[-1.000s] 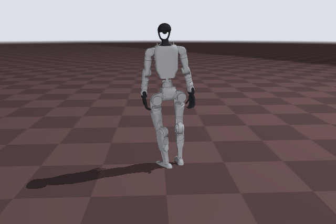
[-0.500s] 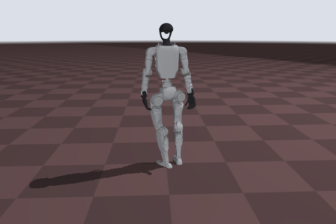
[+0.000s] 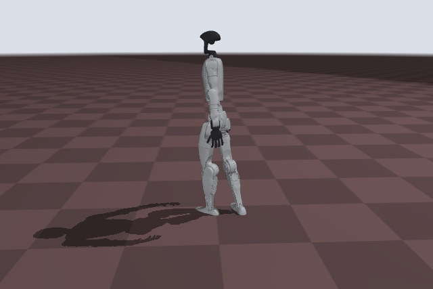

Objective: In place motions

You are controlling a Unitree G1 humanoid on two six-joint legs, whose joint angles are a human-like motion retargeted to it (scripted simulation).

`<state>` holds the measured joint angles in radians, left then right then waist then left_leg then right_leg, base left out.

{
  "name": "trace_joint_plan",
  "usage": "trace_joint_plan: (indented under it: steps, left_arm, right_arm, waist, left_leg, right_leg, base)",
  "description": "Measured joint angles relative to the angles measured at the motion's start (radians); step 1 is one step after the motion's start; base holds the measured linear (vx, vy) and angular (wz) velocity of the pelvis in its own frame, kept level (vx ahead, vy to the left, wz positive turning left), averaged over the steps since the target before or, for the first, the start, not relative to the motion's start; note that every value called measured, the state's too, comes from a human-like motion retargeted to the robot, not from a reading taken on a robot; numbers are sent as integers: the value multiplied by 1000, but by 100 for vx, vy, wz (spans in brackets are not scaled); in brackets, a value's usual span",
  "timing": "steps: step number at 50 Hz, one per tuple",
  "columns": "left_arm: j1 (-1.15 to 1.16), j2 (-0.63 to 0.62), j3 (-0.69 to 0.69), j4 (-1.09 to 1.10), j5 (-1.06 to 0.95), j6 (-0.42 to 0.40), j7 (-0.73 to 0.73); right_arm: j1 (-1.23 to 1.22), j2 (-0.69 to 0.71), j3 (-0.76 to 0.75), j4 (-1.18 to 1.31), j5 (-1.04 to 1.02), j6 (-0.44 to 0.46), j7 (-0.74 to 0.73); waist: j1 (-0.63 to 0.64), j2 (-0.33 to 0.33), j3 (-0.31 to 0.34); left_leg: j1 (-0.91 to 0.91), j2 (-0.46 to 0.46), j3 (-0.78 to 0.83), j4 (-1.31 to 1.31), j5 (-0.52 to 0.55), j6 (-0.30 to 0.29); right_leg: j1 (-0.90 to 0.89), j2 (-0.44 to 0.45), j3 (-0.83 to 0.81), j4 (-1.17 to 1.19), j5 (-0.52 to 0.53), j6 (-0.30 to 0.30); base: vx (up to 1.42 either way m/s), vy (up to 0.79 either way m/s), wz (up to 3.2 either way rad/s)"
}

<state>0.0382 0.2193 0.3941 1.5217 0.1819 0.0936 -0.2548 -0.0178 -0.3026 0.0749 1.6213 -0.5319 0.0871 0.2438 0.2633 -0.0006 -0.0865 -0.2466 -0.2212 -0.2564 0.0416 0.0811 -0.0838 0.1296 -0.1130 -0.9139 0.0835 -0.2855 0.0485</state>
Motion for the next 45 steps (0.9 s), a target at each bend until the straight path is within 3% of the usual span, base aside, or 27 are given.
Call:
trace_joint_plan:
  steps: [5, 12, 22, 28, 34, 45]
  left_arm:
    - [14, -9, 30, 28, 3, 5, 11]
    - [48, -49, 78, 103, -18, 4, 34]
    - [99, -150, 226, 178, -35, -10, 56]
    - [84, -166, 192, 178, -19, -14, 39]
    - [60, -140, 138, 97, 19, -22, 19]
    - [31, -80, 114, -35, -22, -24, 21]
  right_arm:
    - [-18, -9, -5, -28, -16, -4, -13]
    - [-75, 19, -40, -90, -28, -20, 4]
    - [-161, 116, -15, -184, 3, -85, 88]
    - [-204, 166, 67, -223, -68, -117, 154]
    - [-186, 182, 129, -216, -177, -133, 132]
    - [-109, 144, 35, -96, -108, -68, 71]
  waist:
    - [120, -24, 27]
    - [293, -52, 95]
    - [471, -62, 155]
    - [459, -68, 173]
    - [411, -75, 163]
    - [296, -83, 134]
  left_leg:
    - [-2, -42, -47, -14, 18, -63]
    - [19, -89, -103, -28, 24, -104]
    - [38, -101, -133, -31, 20, -100]
    - [47, -101, -145, -36, 17, -87]
    - [50, -112, -161, -25, 24, -25]
    - [71, -102, -130, 4, -40, 93]
  right_leg:
    - [54, -7, -162, -1, -24, 25]
    - [107, -9, -311, 0, -43, 50]
    - [123, -13, -345, 4, -45, 63]
    - [128, -8, -355, 4, -44, 68]
    - [119, -14, -333, 6, -41, 61]
    - [54, -56, -138, 37, -32, 17]
  base:
    - [-28, 7, 159]
    - [-18, -8, 104]
    - [-6, -10, 15]
    - [-2, -5, 6]
    - [2, 1, -14]
    - [11, 5, -84]
